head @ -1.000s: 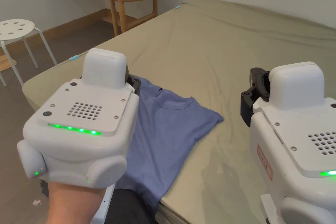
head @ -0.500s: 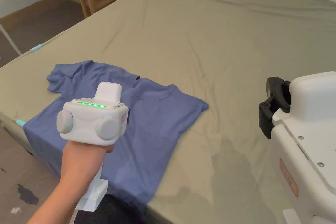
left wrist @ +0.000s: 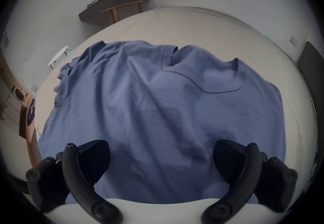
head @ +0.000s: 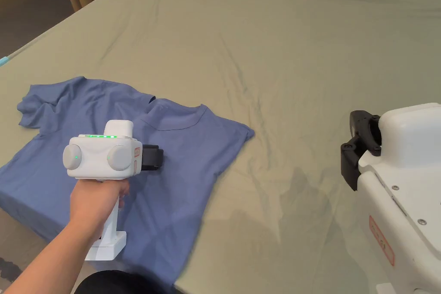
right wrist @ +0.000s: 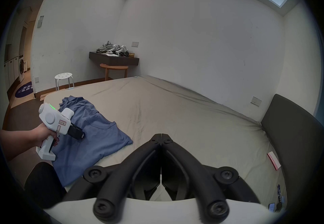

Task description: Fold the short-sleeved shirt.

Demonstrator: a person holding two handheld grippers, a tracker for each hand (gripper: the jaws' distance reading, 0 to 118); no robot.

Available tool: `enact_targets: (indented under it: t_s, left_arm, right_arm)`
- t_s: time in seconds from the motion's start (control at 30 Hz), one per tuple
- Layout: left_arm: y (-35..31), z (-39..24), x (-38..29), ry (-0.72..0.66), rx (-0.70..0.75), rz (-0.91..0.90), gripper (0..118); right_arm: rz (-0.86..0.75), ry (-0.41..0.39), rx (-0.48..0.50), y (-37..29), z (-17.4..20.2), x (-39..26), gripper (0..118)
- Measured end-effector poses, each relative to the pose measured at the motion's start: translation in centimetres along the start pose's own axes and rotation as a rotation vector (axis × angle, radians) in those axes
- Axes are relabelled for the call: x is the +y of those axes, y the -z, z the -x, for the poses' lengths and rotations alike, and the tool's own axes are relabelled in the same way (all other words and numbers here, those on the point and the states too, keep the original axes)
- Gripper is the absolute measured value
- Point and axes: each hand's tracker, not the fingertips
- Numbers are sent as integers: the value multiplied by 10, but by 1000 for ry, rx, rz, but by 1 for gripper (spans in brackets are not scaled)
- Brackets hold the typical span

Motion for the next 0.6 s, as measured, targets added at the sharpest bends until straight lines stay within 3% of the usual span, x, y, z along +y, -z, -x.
enact_targets:
  t_s: [0.13,0.23,0.3,0.33,0.37,0.4,0.6]
  left_arm:
    - [9,2,5,-19,-20,39,115]
    - [2,-8,5,36,-19,24,97]
    - [-17,-19,10,69,-35,12,63]
    - [-23,-24,12,88,-25,12,30]
    - [-27,-29,12,100,-66,-5,5]
    - [-29,-33,13,111,-1,-20,4]
    - [-14,0,9,13,-148,-20,4]
  right_arm:
    - [9,-5,-3,1,-1,-3,1]
    - [13,3,-7,1,-3,-4,1]
    - [16,9,-10,1,-3,-5,1]
    - [17,12,-10,1,-3,-5,1]
    - [18,16,-8,1,-4,-5,1]
    - [17,20,-5,-1,-4,-5,1]
    - [2,18,-9,-17,-6,-3,1]
